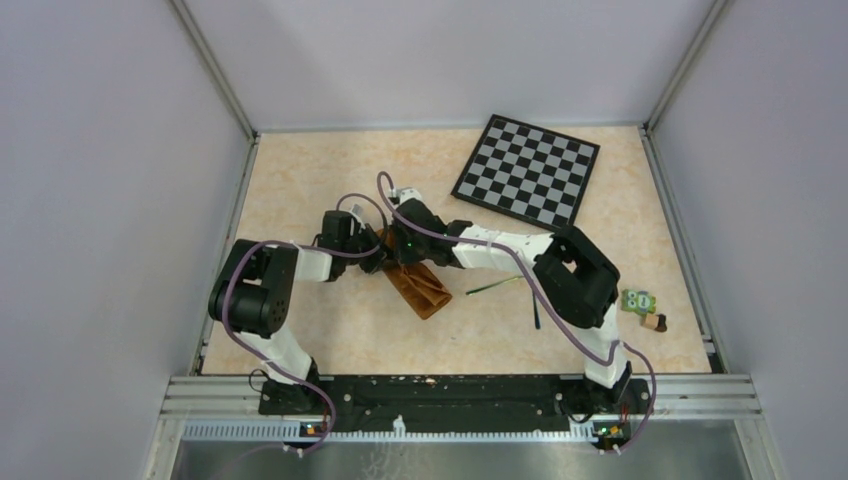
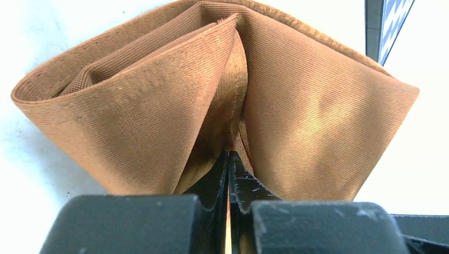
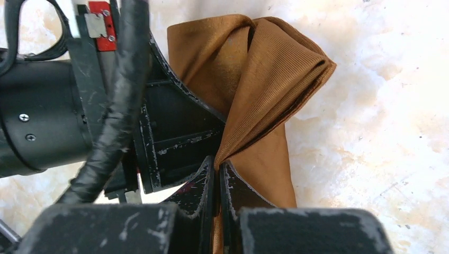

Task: Fold the napkin into a case and place the utensils inside
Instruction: Fold the 2/3-rectangle-folded napkin at the center of the board.

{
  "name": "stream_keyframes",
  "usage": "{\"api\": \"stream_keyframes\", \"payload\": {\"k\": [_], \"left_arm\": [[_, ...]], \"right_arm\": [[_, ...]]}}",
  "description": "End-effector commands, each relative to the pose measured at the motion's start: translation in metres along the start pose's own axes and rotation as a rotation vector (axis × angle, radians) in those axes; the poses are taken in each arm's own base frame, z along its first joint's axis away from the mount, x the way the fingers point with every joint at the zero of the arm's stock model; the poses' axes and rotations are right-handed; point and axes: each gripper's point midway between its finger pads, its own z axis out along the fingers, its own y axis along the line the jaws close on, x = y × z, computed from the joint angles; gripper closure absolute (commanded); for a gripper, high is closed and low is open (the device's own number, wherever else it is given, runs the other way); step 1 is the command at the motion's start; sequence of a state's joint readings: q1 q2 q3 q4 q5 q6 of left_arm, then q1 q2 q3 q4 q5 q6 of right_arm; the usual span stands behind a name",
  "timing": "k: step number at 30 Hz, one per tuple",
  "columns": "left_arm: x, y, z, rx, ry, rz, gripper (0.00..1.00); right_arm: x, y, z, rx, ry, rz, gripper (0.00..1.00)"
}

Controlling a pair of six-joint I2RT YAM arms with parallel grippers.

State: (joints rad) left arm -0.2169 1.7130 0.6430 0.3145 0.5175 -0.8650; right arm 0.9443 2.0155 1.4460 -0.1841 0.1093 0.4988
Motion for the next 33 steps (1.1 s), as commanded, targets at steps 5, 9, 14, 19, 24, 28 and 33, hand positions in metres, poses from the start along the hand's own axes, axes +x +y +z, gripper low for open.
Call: {"api": "stream_keyframes", "payload": {"k": [5,9,14,19,24,28,33], "left_arm": [[0.007,0.018,-0.009,-0.080,0.012,0.047,0.91],[0.001,0.011,-0.026,-0.046,0.008,0.015,0.62],[-0.023,0.006,-0.046,-0.017,-0.032,-0.008,0.73],[-0.042,0.002,-0.047,0.000,-0.055,-0.026,0.87],[-0.051,0.002,-0.035,0.022,-0.056,-0.061,0.93],[-0.055,0.012,-0.023,-0.017,-0.055,-0.087,0.94],[-0.053,0.031,-0.014,-0.073,-0.050,-0.119,0.97]], "right_arm": [[-0.015,0.009,0.002,-0.137,-0.082,0.057,1.00],[-0.013,0.002,0.004,-0.124,-0.077,0.024,1.00],[-0.013,0.000,0.003,-0.120,-0.076,-0.006,1.00],[-0.013,-0.001,0.002,-0.120,-0.076,-0.018,1.00],[-0.016,0.002,0.000,-0.120,-0.083,-0.042,1.00],[-0.017,0.012,-0.001,-0.127,-0.093,-0.077,1.00],[-0.004,0.037,0.007,-0.201,-0.076,-0.187,1.00]]}}
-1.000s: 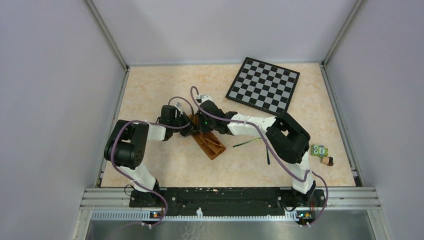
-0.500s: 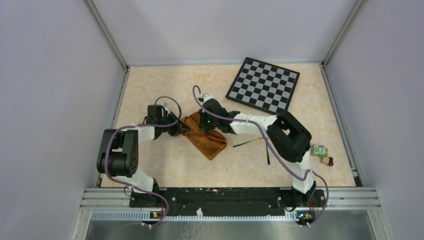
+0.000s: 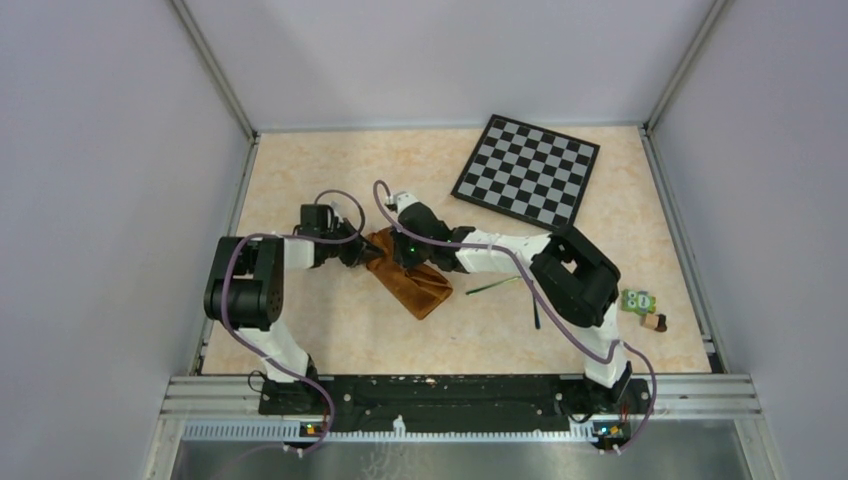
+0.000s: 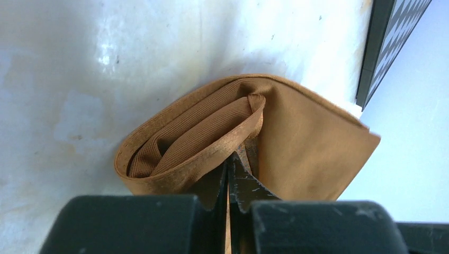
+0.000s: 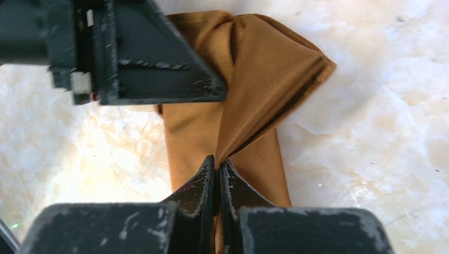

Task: Fold the napkin into a case and place the utensils inside
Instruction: Fold the 2/3-rectangle-folded napkin at the center of the board.

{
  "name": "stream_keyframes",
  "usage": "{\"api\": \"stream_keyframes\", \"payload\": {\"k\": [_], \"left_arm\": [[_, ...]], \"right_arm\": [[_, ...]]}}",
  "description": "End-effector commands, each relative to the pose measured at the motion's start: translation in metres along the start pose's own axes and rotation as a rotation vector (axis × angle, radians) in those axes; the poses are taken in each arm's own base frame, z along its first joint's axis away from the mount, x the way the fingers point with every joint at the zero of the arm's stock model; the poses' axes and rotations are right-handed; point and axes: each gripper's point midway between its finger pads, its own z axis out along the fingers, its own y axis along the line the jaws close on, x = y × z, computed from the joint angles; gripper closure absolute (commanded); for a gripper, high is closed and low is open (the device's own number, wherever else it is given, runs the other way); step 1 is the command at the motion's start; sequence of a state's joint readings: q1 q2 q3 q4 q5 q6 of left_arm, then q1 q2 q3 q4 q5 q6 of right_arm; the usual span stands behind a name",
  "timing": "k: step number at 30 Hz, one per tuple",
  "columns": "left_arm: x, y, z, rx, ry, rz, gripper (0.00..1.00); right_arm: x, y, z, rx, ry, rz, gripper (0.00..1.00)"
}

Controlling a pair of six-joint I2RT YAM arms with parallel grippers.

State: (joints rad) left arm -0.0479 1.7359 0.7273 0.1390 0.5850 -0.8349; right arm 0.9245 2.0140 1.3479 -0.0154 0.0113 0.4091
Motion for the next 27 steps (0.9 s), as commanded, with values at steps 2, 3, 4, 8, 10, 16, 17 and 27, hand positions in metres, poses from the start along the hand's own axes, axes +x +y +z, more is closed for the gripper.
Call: {"api": "stream_keyframes", "payload": {"k": [2,3,4,8,10,16,17,27], "left_arm": [[-0.010,0.003,0.009,-0.017,-0.025,0.013,0.98],[-0.010,0.003,0.008,-0.020,-0.027,0.015,0.98],[-0.010,0.002,0.006,-0.020,-0.030,0.018,0.98],[-0.009,-0.013,0.001,0.019,-0.006,0.035,0.95],[-0.008,-0.019,-0.004,0.032,0.008,0.050,0.92],[-0.011,-0.052,-0.030,0.090,-0.011,0.129,0.81],[-0.008,-0.055,-0.035,0.085,-0.006,0.131,0.81],[-0.044,-0.008,-0.057,0.010,-0.098,0.015,0.71]], "right_arm": [[-0.007,0.032,0.008,-0.075,-0.027,-0.163,1.00],[-0.005,0.031,0.009,-0.068,-0.022,-0.170,1.00],[-0.003,0.030,0.010,-0.067,-0.022,-0.170,1.00],[0.002,0.019,0.018,0.001,-0.028,-0.165,1.00],[0.002,0.015,0.021,0.023,-0.032,-0.153,1.00],[-0.012,0.012,0.013,0.079,-0.077,-0.061,1.00],[-0.017,0.014,0.010,0.076,-0.090,-0.029,1.00],[-0.017,0.017,0.014,0.078,-0.091,0.015,1.00]]}}
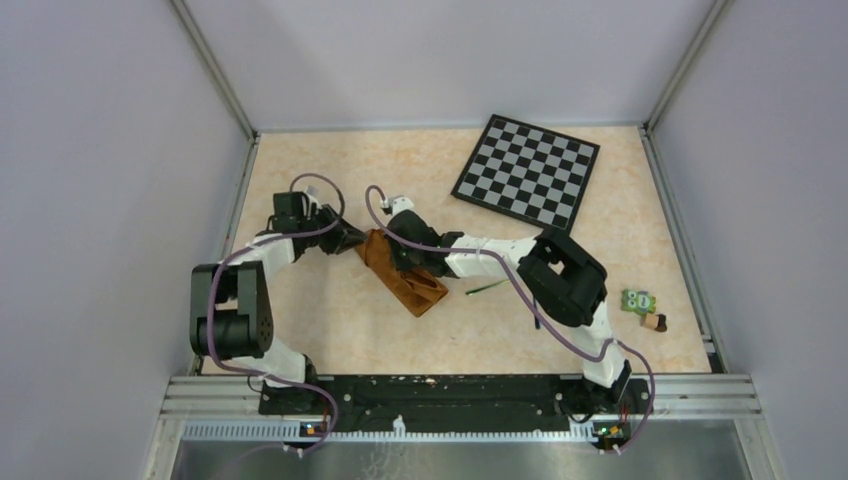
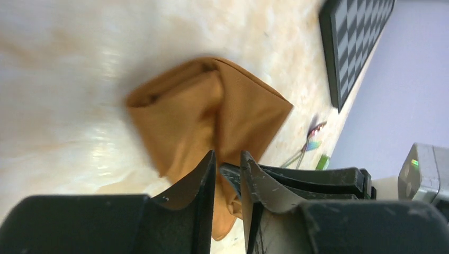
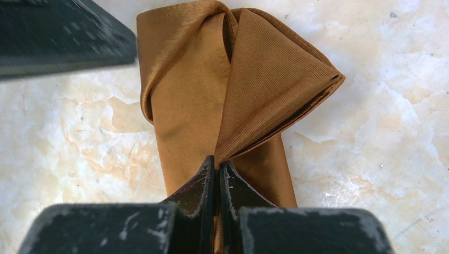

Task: Fold the napkin into a case and place the utensils inside
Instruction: Fold the 2/3-rectangle-folded napkin at the center of the board.

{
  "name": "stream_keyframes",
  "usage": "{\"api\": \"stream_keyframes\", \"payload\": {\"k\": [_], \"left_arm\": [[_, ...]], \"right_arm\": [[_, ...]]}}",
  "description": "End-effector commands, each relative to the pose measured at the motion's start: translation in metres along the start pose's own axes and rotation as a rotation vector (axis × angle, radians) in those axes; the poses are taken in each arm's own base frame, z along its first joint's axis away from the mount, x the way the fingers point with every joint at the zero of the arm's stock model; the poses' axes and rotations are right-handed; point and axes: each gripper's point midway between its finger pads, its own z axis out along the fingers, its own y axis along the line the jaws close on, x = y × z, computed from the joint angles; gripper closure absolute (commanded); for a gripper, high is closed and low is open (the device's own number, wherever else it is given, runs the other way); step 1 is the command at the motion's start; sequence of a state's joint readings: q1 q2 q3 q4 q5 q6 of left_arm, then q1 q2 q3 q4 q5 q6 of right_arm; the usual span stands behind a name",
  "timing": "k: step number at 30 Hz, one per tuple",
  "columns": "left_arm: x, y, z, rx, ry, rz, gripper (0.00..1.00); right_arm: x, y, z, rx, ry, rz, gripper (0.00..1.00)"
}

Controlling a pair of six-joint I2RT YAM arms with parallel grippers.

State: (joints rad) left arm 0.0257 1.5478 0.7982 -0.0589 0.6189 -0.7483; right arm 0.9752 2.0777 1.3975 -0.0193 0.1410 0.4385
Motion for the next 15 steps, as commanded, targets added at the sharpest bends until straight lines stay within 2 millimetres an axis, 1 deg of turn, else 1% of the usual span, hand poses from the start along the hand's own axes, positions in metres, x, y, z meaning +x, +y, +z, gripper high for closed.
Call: {"api": "stream_keyframes", "payload": {"k": [1,5,8,13,15], "left_arm": [[-0.019,0.033,-0.004,-0.039,-0.028,-0.070,0.71],[-0.019,0.039,0.012,-0.018,-0.026,-0.080,0.74],[-0.012,0.048,0.021,-0.047,-0.011,-0.081,0.75],[-0.002,0.057,0.024,-0.071,-0.008,-0.091,0.76],[0.000,0.062,0.024,-0.087,-0.010,-0.091,0.77]], "right_arm": [[-0.023,0.012,-0.003,-0.008,-0.067,0.016,1.00],[-0.015,0.013,0.004,0.000,-0.057,-0.013,1.00],[-0.009,0.018,0.011,0.019,-0.048,-0.045,1.00],[0.002,0.026,0.023,0.112,-0.037,-0.136,1.00],[0.009,0.021,0.026,0.177,-0.018,-0.195,1.00]]}}
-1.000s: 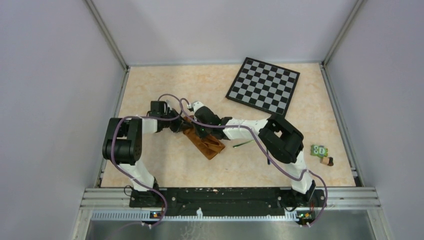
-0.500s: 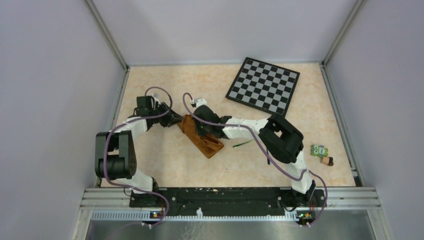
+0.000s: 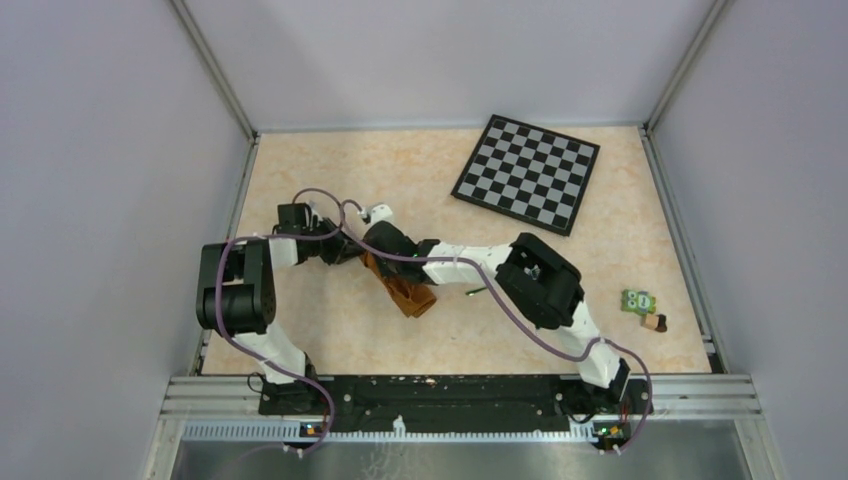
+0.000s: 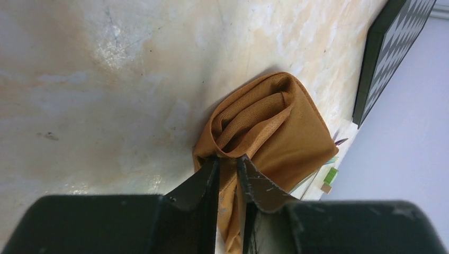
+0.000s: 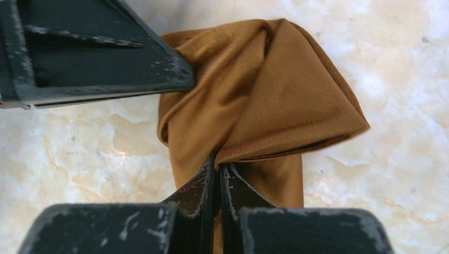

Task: Fold the napkin into a case and place the utensils inside
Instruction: Fold the 2/3-rectangle-folded napkin at the center of the board.

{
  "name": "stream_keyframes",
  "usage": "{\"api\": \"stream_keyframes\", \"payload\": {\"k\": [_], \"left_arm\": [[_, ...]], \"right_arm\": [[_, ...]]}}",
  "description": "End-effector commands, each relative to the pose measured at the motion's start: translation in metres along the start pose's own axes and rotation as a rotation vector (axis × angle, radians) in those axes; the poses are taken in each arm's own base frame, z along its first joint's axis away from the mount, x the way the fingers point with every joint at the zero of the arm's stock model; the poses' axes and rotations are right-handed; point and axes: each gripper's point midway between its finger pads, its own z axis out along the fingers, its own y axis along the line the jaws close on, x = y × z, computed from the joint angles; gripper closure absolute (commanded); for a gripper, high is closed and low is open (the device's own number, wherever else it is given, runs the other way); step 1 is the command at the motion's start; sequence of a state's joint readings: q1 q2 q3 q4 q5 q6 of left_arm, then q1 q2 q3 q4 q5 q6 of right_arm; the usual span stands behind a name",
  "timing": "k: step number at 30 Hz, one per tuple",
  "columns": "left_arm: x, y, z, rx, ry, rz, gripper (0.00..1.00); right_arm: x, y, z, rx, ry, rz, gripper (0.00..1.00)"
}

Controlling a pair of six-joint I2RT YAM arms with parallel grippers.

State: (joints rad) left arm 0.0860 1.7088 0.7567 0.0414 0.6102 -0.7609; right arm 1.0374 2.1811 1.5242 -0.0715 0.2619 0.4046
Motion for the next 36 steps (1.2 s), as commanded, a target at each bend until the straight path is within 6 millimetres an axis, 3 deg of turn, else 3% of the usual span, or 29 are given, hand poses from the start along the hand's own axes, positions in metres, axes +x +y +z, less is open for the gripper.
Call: {"api": "stream_keyframes", "payload": {"k": [1,7,13,17,20,25,29,36], "left_arm": [[0.003,0.007,0.003,-0.014,-0.016,0.016,0.77],[0.004,0.005,0.001,-0.006,-0.014,0.023,0.78],[-0.002,-0.010,-0.012,0.005,-0.029,0.084,0.76],[-0.002,-0.025,-0.030,0.008,-0.043,0.130,0.67],[0.002,-0.034,-0.041,0.024,-0.041,0.151,0.58],[0.007,-0.032,-0.054,0.000,-0.042,0.157,0.42],[0.008,-0.035,-0.060,0.024,-0.047,0.157,0.39],[0.016,-0.038,-0.069,0.052,-0.057,0.181,0.29]], "right_arm": [[0.007,0.007,0.006,0.119,-0.005,-0.143,1.00],[0.010,0.006,0.001,0.186,-0.012,-0.299,1.00],[0.002,0.026,-0.012,0.044,-0.001,-0.324,0.76],[-0.015,0.036,-0.028,-0.069,-0.025,-0.262,0.62],[-0.028,0.038,-0.036,-0.121,-0.060,-0.232,0.61],[-0.026,0.041,-0.040,-0.202,-0.083,-0.294,0.59],[-0.033,0.050,-0.057,-0.313,-0.152,-0.273,0.51],[-0.054,0.051,-0.085,-0.405,-0.197,-0.162,0.48]]}}
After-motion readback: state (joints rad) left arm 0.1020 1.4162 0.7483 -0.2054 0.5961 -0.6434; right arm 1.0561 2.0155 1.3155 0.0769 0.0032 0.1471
